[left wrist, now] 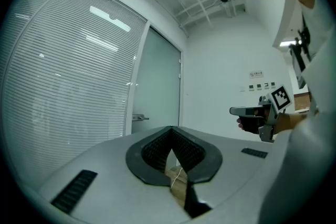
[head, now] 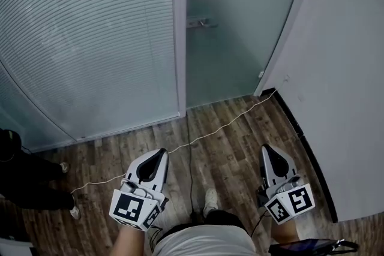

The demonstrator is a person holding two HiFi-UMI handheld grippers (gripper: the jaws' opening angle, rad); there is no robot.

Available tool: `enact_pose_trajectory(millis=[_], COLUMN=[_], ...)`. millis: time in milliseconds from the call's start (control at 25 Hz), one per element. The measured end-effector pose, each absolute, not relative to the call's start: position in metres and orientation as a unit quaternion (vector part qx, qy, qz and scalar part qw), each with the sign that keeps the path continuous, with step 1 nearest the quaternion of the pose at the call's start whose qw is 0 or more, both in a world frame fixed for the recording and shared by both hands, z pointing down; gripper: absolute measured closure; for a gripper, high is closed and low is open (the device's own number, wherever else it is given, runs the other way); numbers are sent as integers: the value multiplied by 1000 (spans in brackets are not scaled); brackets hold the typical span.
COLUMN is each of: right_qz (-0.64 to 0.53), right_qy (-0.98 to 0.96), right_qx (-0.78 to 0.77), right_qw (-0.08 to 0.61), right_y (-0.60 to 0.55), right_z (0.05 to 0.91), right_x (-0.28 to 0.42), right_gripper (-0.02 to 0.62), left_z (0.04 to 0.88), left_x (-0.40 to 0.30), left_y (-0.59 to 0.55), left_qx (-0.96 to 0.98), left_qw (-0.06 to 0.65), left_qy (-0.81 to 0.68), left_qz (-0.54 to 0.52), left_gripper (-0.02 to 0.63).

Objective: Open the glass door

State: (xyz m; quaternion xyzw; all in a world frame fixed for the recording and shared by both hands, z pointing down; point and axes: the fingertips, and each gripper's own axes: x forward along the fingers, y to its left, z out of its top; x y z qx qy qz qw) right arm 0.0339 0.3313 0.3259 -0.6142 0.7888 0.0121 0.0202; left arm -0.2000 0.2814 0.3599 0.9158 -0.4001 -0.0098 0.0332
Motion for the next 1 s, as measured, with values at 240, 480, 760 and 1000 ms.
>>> enact_pose_trajectory(millis=[240, 480, 760, 1000], right_qz=[10, -3, -15, -24], right_qy=[797, 804, 812, 820], right_qx=[-604, -594, -582, -571], right_qw=[26, 34, 44, 41], right_y=[278, 225, 179, 154], right_z=[324, 327, 328, 336], right_x=[67, 120, 167, 177], right_gripper=[595, 595, 595, 595], left_z=[353, 345, 336, 337], left_x=[-167, -115, -65, -49], left_y=[234, 185, 146, 124], left_qx=[911, 908, 906, 903], left_qw=[31, 30, 23, 24], left_qy=[-410, -419, -423, -428], left_qz=[-14, -5, -1, 3], left_gripper=[606, 606, 606, 606])
